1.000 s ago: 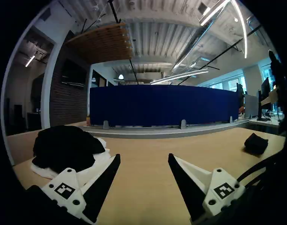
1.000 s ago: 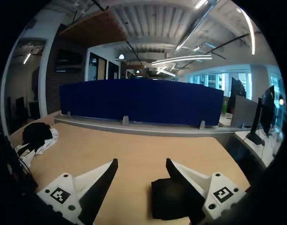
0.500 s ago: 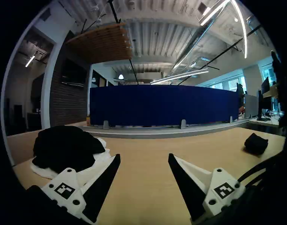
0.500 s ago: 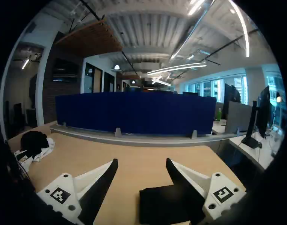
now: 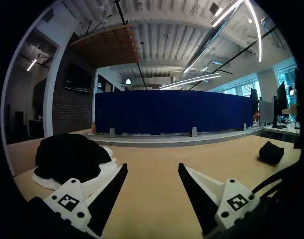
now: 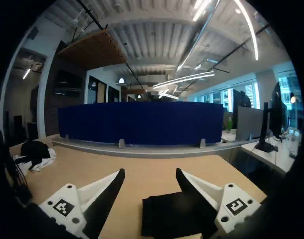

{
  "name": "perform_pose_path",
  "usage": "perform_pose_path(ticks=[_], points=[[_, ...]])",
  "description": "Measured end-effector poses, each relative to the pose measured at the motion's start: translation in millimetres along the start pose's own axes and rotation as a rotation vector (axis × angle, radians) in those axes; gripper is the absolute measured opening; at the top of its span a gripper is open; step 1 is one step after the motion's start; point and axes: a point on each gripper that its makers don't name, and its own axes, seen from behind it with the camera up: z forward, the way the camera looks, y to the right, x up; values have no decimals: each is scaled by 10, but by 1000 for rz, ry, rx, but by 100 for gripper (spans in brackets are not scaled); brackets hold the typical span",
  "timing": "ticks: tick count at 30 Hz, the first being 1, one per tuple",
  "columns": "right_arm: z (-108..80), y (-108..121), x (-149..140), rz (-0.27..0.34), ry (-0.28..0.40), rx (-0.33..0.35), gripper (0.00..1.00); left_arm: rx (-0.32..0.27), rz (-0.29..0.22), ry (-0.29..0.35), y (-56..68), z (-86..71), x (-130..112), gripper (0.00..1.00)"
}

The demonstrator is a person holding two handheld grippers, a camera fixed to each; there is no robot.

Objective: Fold towel

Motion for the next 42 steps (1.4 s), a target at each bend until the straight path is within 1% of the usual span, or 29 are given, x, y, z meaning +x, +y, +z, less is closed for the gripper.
perform_pose_path(ticks=[6, 12, 24, 33, 38, 42], points=[[14, 56, -248, 8, 10, -16, 99, 0, 0, 0, 2, 2, 3, 94], [57, -38, -397, 23, 33, -4, 99, 0, 0, 0, -2, -2, 3, 94], [102, 16, -714, 34, 32, -49, 99, 0, 0, 0, -3, -6, -1, 94], [105, -29, -793, 83, 32, -46, 99, 0, 0, 0, -2, -2, 0, 94], [90, -15, -797, 90, 39, -55, 99, 0, 0, 0, 0, -5, -3, 94], [81, -25, -834, 81, 40, -52, 99, 0, 0, 0, 3, -5, -5, 95]])
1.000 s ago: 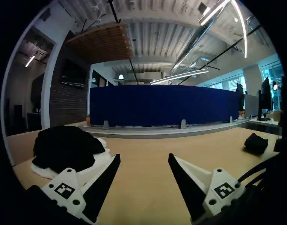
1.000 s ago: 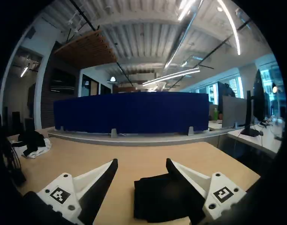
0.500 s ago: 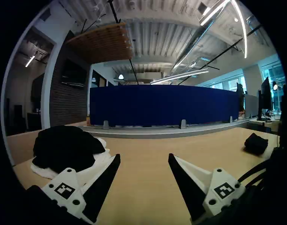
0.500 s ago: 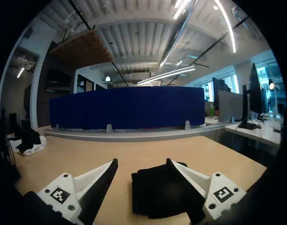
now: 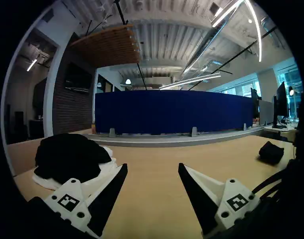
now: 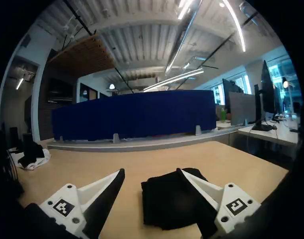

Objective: Fold towel

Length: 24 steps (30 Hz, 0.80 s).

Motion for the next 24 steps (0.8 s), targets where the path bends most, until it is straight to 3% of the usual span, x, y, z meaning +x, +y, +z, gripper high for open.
perform_pose_path(ticks=[24], points=[[-26, -47, -20, -85, 37, 8, 99, 0, 0, 0, -2, -4, 5, 95]])
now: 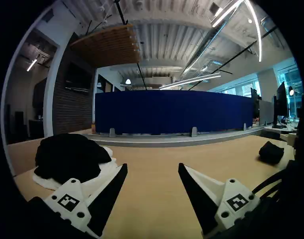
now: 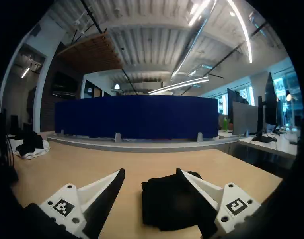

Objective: Fold towel

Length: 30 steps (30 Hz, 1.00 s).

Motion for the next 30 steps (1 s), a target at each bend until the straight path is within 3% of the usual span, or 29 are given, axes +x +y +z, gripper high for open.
perform_pose_path(ticks=[30], points=[[-4, 15, 8, 4, -1, -7, 99, 0, 0, 0, -4, 1, 0, 95]])
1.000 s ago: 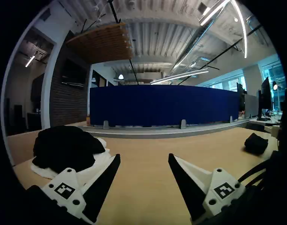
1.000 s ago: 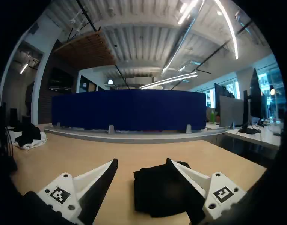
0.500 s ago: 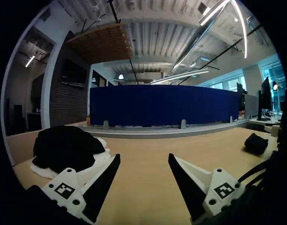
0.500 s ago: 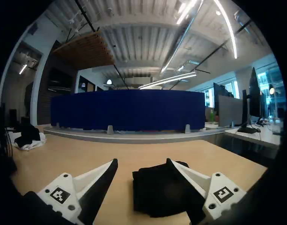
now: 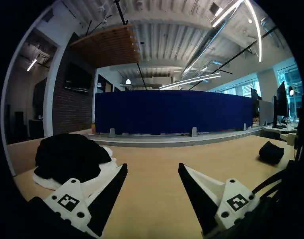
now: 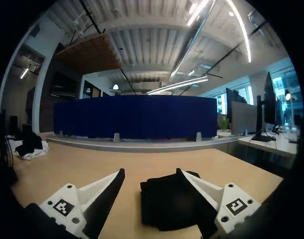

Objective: Fold towel

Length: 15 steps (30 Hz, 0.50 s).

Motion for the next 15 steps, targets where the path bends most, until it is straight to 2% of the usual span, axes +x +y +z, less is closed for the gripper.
perform_pose_path(ticks=[15], points=[[7, 4, -2, 0, 0, 0, 100, 0, 0, 0, 8, -4, 5, 95]])
